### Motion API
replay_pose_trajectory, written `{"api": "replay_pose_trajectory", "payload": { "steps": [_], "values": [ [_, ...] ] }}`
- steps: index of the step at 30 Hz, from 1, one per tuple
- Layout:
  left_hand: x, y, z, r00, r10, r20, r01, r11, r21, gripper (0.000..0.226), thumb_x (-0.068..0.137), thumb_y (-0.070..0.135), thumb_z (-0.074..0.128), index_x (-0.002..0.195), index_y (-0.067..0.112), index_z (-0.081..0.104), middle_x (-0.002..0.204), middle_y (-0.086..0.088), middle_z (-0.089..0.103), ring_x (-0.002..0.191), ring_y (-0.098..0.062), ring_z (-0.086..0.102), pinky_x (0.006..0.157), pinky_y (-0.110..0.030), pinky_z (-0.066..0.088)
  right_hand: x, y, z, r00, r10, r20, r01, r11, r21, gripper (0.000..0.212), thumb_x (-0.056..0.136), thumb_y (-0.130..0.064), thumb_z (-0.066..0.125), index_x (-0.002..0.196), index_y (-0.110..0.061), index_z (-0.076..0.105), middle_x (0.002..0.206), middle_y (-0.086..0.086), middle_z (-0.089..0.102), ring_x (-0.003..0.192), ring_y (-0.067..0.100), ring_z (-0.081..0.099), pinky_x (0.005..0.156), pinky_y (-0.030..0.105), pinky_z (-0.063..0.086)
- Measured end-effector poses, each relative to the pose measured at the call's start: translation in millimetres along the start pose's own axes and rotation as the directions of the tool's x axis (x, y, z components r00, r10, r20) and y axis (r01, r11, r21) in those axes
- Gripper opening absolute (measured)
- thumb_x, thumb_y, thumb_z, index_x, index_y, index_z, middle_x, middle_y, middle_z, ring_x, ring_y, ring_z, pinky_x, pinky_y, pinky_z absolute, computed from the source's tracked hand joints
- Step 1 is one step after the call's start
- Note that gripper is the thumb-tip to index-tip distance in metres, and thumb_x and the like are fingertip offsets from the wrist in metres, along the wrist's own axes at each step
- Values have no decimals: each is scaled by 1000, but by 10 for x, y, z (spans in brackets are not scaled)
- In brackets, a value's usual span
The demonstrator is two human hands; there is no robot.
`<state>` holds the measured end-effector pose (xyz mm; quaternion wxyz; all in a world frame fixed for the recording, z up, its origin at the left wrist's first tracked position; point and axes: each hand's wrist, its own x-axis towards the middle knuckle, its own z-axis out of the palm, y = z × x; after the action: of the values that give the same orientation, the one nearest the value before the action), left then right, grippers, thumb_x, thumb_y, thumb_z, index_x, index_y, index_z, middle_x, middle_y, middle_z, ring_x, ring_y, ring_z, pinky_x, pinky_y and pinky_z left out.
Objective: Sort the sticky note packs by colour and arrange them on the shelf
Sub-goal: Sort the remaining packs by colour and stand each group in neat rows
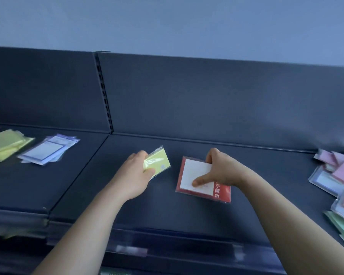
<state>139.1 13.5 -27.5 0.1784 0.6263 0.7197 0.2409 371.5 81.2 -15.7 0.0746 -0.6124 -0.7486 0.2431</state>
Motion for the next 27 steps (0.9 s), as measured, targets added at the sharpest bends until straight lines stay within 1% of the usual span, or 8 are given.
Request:
{"api": "replay_pose_trajectory", "payload": {
  "steps": [3,6,8,11,15,19,25,27],
  "values": [
    [-53,-177,-159,996,-31,-86,28,999,-38,16,98,23,45,113,17,46,115,0,48,94,-19,50,64,-29,34,28,-266,73,991,-69,-112,78,994,76,51,68,-38,82,103,-23,47,97,-8,59,85,14,60,76,37,53],
    [-107,-409,-367,983,-80,-166,67,994,-82,21,100,19,40,120,16,44,120,1,44,93,-19,48,63,-29,34,93,-574,162,973,-130,-189,169,963,212,30,80,-19,71,105,-22,53,99,-3,66,79,16,65,64,33,54],
    [-150,-603,-522,972,-104,-210,82,991,-108,25,100,18,39,125,17,43,123,1,41,94,-18,47,68,-30,34,130,-815,242,956,-155,-248,220,940,260,27,84,-14,65,107,-22,55,101,-3,66,80,16,65,61,32,53],
    [-222,-955,-786,951,-125,-284,83,985,-154,30,98,18,46,128,18,47,124,-1,48,97,-21,50,73,-30,35,175,-1249,403,936,-173,-307,277,899,338,21,85,-12,64,102,-23,58,98,-4,69,81,15,67,69,38,58],
    [-333,-1437,-1206,911,-194,-363,120,969,-217,36,96,21,54,132,16,50,106,-8,61,81,-21,52,65,-28,35,242,-1864,688,931,-177,-319,307,852,423,22,84,-11,63,105,-19,62,93,-4,72,77,17,69,71,42,59],
    [-425,-1928,-1648,880,-204,-429,120,969,-214,35,94,18,57,129,17,55,93,-3,57,76,-19,52,63,-28,34,281,-2494,988,929,-203,-310,329,837,437,19,85,-11,61,102,-21,62,86,-7,72,70,16,70,67,40,60],
    [-520,-2670,-2264,854,-237,-463,177,969,-170,35,93,17,59,127,21,57,111,-5,62,86,-19,51,70,-25,35,359,-3349,1404,925,-210,-318,347,807,478,26,87,-7,57,111,-17,62,87,-7,71,78,12,69,67,40,60],
    [-520,-2894,-2426,852,-240,-465,182,969,-165,35,92,16,60,127,21,58,105,-4,62,87,-20,54,70,-26,37,386,-3582,1526,928,-203,-312,342,794,502,27,88,-7,55,113,-16,61,87,-6,71,77,14,69,64,40,60]
  ]
}}
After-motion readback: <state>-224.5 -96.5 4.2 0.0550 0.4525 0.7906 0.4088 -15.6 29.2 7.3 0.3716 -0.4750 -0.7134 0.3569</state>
